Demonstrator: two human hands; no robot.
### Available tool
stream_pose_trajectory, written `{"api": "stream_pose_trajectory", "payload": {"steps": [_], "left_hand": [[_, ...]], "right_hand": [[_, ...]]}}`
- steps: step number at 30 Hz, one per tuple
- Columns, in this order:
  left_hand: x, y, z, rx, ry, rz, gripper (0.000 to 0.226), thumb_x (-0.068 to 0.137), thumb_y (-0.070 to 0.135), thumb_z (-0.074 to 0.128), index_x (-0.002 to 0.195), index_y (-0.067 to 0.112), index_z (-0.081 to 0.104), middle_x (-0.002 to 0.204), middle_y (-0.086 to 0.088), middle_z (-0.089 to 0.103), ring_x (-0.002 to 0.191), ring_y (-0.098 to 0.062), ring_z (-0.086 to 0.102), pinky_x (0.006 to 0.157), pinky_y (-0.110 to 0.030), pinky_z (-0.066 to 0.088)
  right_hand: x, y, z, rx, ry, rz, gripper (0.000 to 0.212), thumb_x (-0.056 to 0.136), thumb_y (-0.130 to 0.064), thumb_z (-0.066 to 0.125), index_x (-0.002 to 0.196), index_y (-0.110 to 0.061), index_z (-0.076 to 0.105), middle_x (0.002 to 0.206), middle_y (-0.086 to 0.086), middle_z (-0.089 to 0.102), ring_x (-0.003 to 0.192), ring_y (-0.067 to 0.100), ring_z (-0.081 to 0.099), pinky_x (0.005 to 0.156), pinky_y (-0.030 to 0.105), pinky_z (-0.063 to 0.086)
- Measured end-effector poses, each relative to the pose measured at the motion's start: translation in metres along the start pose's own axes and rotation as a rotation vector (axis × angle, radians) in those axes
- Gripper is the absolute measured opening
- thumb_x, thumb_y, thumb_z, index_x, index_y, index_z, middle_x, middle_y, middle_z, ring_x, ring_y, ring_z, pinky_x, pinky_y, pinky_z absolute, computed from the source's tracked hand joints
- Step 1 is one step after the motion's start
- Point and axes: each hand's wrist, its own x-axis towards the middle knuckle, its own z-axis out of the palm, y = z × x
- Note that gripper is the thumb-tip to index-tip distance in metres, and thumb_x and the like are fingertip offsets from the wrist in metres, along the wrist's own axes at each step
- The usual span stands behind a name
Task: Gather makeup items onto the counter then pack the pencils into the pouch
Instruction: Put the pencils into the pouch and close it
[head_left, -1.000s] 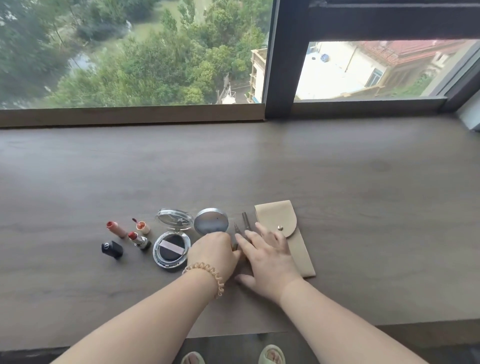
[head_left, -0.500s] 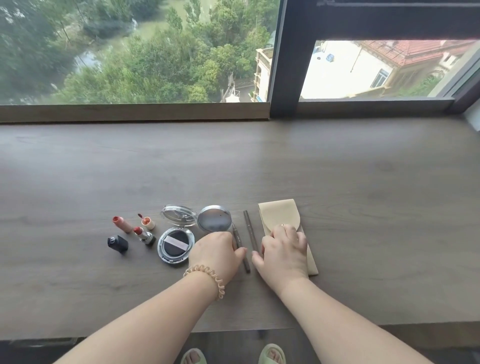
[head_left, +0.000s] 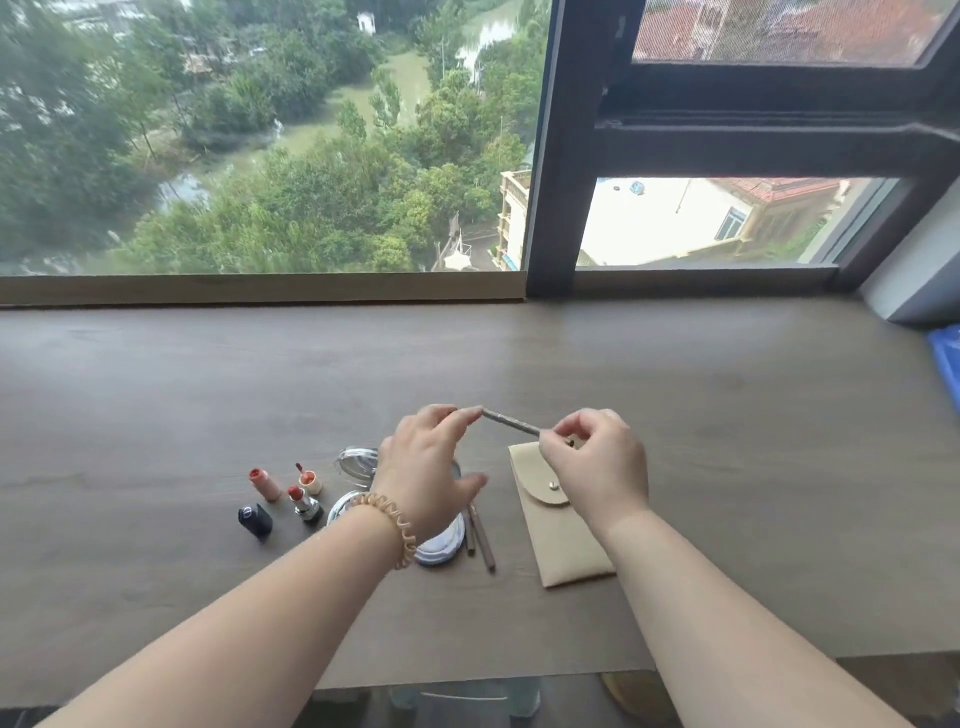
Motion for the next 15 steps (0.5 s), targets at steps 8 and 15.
{"api": "stream_pose_trajectory", "payload": {"steps": [8,15], "left_hand": [[0.007,0.030,-0.035,-0.108,-0.100,0.038,0.018,0.088,0.037,0.059,0.095,0.026,0.071,0.081,0.011,0.068,0.083,-0.014,0.061,0.081,-0.028,0.044],[-0.004,0.052,-0.033,-0.459,-0.233,0.071,0.018,0.088,0.030,0.063,0.080,0.016,0.071,0.073,-0.003,0.070,0.066,-0.012,0.059,0.068,-0.031,0.051]], "right_hand": [[-0.002,-0.036,-0.032,0.659,0.018,0.055,0.019,0.083,-0.015,0.068,0.066,-0.015,0.061,0.063,0.000,0.058,0.062,0.013,0.053,0.063,0.027,0.045],[0.001,-0.031,-0.043,0.855,0.089,0.252,0.021,0.087,-0.020,0.064,0.068,-0.017,0.055,0.061,-0.003,0.051,0.058,0.012,0.048,0.060,0.023,0.042]]}}
